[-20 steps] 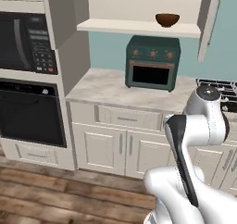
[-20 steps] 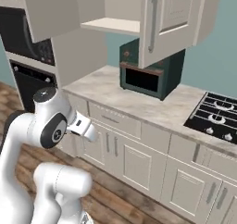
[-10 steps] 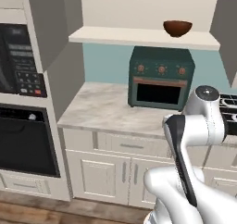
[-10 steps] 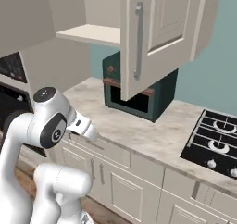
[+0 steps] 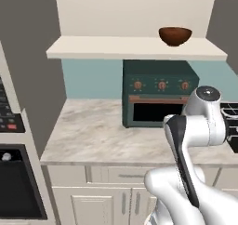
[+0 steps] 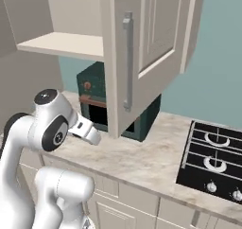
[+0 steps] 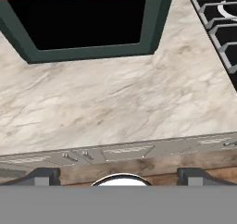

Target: Take the smaller bowl and place it next to the appetizer plate on the dining counter , and place the larger bowl next to the plate with cooked food.

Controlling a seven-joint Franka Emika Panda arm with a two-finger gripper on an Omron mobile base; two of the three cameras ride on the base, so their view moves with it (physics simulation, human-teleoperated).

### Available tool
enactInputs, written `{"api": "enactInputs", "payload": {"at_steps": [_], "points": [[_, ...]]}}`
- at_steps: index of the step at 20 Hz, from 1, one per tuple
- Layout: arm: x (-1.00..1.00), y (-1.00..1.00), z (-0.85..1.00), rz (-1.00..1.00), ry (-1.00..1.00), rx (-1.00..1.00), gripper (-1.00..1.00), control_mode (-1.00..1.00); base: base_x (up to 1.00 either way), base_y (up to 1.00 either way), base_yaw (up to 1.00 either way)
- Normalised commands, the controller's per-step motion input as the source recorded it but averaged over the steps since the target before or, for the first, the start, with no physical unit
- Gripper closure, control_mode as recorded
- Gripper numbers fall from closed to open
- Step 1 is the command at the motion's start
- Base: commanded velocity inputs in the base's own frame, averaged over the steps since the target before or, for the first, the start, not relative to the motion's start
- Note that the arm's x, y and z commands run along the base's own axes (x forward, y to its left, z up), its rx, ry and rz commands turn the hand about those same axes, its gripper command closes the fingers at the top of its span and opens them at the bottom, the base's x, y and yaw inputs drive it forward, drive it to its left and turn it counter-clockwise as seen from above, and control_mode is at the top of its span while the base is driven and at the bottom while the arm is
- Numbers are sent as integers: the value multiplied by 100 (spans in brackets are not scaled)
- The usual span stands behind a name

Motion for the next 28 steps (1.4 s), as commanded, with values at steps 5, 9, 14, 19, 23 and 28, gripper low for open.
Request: {"api": "enactInputs", "payload": {"at_steps": [5,9,14,19,23,28], "points": [[0,0,0,0,0,0,-100,100,46,33,-41],[0,0,0,0,0,0,-100,100,31,2,-37],[10,1,2,-10,-1,0,-100,-100,7,1,-5],[-15,5,40,-2,-2,-2,-100,-100,0,0,0],[-37,12,78,-1,-11,-3,-100,-100,0,0,0],[-6,23,89,0,-31,-3,-100,-100,0,0,0]]}}
